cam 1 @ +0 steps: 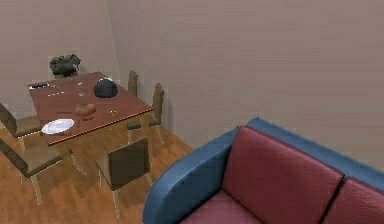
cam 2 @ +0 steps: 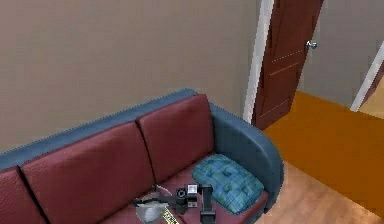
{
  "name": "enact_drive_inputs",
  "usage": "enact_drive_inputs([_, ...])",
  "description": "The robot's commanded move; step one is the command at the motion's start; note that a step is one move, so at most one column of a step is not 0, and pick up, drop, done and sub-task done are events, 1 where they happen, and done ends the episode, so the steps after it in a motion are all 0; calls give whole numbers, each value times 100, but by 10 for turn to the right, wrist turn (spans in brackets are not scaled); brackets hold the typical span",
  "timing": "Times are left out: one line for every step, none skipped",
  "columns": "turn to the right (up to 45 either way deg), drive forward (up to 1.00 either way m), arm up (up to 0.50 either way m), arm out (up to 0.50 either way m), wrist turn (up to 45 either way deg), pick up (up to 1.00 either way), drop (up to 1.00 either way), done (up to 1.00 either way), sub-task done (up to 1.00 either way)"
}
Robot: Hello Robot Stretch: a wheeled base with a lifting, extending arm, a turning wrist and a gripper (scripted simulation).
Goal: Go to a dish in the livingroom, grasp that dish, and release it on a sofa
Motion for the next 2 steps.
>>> enact_drive_inputs([0,0,10,0,0,0,0,0,0])
enact_drive_inputs([0,0,0,-8,0,0,0,0,0])
